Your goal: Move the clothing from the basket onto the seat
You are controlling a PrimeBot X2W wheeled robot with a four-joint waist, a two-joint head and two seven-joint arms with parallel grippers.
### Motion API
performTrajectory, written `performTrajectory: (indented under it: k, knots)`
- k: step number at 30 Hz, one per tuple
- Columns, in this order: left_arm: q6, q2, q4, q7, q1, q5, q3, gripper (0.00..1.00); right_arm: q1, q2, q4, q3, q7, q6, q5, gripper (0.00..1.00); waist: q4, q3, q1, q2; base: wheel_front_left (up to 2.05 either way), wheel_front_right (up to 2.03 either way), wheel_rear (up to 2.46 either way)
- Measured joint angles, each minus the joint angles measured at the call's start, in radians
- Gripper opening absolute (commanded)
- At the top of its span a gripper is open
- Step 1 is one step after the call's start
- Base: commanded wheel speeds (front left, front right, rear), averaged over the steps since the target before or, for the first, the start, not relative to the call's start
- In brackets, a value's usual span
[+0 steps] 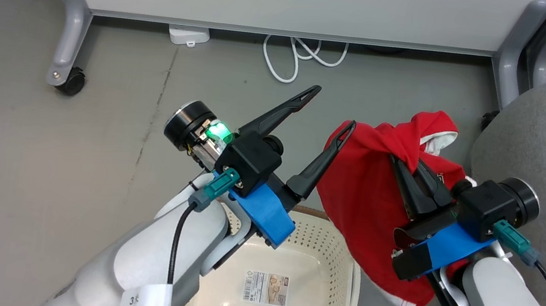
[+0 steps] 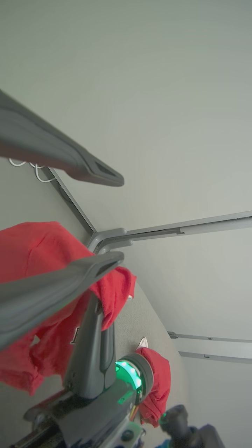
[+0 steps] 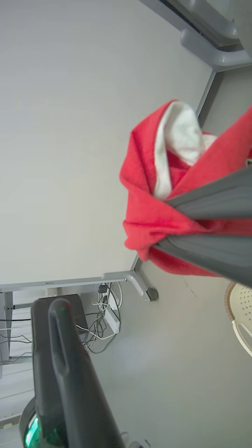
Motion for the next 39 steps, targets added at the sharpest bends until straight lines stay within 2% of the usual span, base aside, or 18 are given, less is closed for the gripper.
performTrajectory:
  k: [22, 39]
  knots:
    - [0.007, 0.021, 0.002, 0.002, -0.021, 0.004, -0.025, 1.0, 0.024, 0.04, -0.041, -0.123, 0.0, 0.0, -0.026, 0.0, -0.162, 0.061, 0.0, 0.0, 0.0, 0.0, 0.0]
    - [0.004, 0.035, -0.002, 0.024, -0.057, 0.013, -0.065, 1.0, 0.097, 0.082, -0.085, -0.301, 0.0, 0.0, -0.038, 0.0, -0.317, 0.118, 0.0, 0.0, 0.0, 0.0, 0.0]
